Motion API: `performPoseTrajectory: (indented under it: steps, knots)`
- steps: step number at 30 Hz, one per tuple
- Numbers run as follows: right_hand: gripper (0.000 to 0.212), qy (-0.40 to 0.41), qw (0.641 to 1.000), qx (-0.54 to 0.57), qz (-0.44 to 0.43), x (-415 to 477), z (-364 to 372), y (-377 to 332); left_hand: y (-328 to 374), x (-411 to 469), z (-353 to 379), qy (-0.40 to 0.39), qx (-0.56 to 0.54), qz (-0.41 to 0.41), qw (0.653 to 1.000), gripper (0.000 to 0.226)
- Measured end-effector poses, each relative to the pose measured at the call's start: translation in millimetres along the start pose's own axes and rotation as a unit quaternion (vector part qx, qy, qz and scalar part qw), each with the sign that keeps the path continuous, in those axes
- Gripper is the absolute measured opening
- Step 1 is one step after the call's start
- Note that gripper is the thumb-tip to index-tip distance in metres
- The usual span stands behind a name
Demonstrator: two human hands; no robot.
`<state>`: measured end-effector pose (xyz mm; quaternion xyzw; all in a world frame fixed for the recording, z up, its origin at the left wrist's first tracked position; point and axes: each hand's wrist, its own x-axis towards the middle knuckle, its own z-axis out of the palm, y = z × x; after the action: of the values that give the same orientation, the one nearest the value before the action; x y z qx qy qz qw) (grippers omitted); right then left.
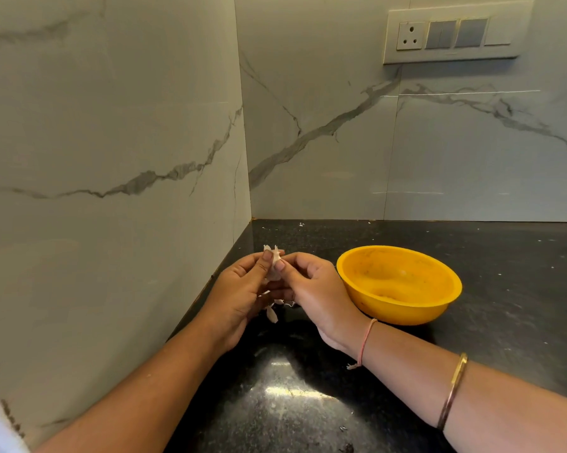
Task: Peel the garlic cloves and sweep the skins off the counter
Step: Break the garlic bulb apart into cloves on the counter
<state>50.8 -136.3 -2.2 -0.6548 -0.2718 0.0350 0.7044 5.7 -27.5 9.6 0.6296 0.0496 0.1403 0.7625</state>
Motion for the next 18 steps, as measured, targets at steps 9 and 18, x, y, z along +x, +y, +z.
performPoseTrajectory:
  steps: [9, 18]
  knots:
    - [0.028, 0.05, 0.994, 0.079, 0.063, 1.5, 17.8, -8.2, -3.3, 2.6, 10.5, 0.016, -0.047, 0.003, 0.999, 0.03]
    - [0.033, 0.138, 0.985, 0.028, 0.098, 9.2, 44.4, -3.9, -8.1, 0.3, 15.6, 0.107, 0.002, 0.04, 0.993, 0.029]
